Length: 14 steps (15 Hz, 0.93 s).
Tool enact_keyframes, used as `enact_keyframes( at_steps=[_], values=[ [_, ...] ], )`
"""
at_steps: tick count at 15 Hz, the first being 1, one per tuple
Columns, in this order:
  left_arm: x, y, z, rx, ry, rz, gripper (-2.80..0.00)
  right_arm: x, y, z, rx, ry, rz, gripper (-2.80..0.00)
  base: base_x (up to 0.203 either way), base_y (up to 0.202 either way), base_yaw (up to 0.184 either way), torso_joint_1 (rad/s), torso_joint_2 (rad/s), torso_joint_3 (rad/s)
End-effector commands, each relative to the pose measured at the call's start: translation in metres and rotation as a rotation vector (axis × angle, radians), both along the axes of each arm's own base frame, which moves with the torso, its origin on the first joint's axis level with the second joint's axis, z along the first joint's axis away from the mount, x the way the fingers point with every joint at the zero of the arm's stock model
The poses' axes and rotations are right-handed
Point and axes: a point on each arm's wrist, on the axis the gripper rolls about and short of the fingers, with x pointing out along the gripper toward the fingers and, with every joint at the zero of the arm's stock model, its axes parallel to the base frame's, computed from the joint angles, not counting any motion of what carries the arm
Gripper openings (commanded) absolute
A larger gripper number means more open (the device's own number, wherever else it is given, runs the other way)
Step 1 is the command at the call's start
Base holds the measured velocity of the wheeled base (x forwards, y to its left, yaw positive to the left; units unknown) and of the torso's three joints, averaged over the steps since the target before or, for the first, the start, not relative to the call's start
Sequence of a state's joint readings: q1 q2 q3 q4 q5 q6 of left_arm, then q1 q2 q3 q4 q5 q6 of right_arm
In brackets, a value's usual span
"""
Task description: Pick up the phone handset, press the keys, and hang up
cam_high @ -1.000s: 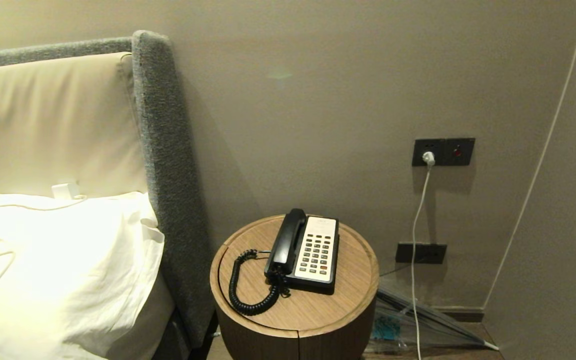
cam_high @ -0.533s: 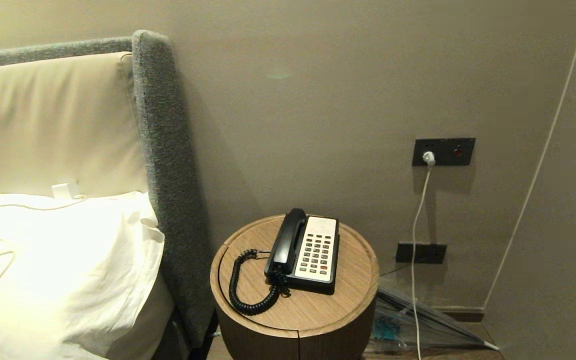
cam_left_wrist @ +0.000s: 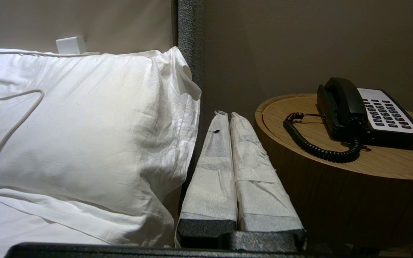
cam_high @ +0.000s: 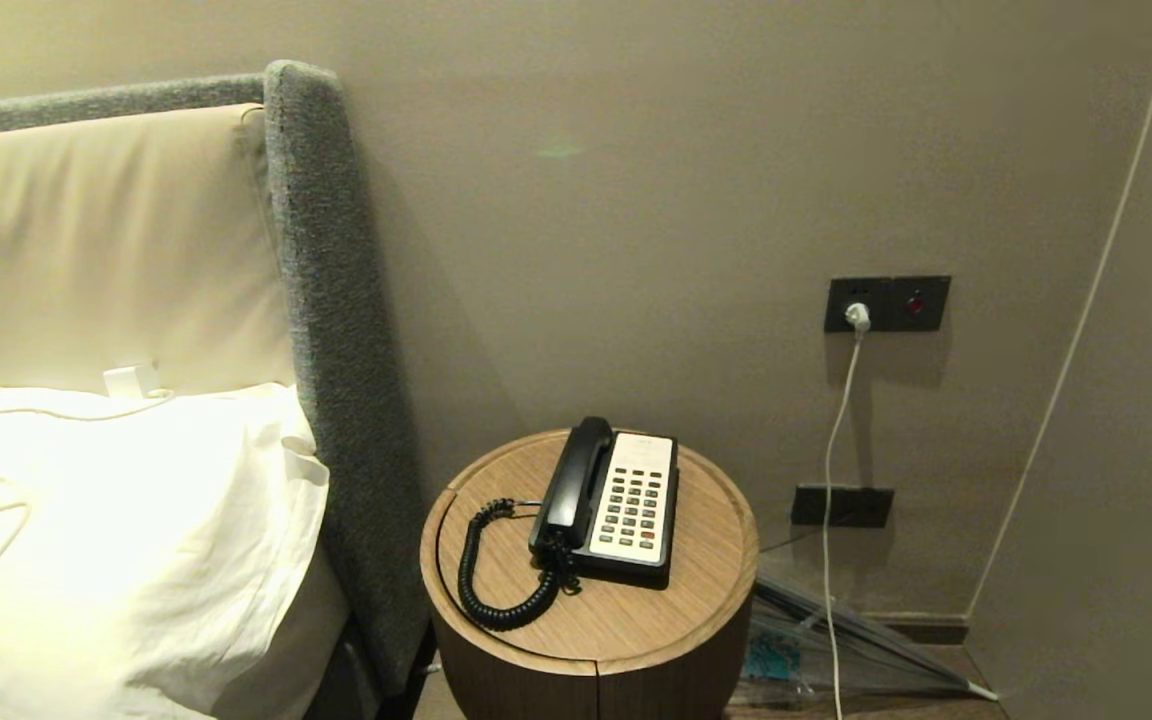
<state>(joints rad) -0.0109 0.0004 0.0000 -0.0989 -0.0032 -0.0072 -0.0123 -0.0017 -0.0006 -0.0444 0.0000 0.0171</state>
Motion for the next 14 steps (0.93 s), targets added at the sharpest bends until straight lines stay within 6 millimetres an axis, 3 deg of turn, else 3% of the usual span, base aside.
enact_keyframes(
  at_steps=[1,14],
  values=[
    [0.0032,0.0000,-0.0111,0.000,0.039,0.000,-2.80,0.0017,0.0000,-0.0062,-0.015,0.023,0.001,-2.80,0.000,0.000,0.000,0.000,0.00,0.000],
    [0.0032,-0.0002,-0.0115,0.052,0.042,-0.001,-2.80,0.0017,0.0000,-0.0060,0.005,0.021,0.000,-2.80,0.000,0.000,0.000,0.000,0.00,0.000]
  ],
)
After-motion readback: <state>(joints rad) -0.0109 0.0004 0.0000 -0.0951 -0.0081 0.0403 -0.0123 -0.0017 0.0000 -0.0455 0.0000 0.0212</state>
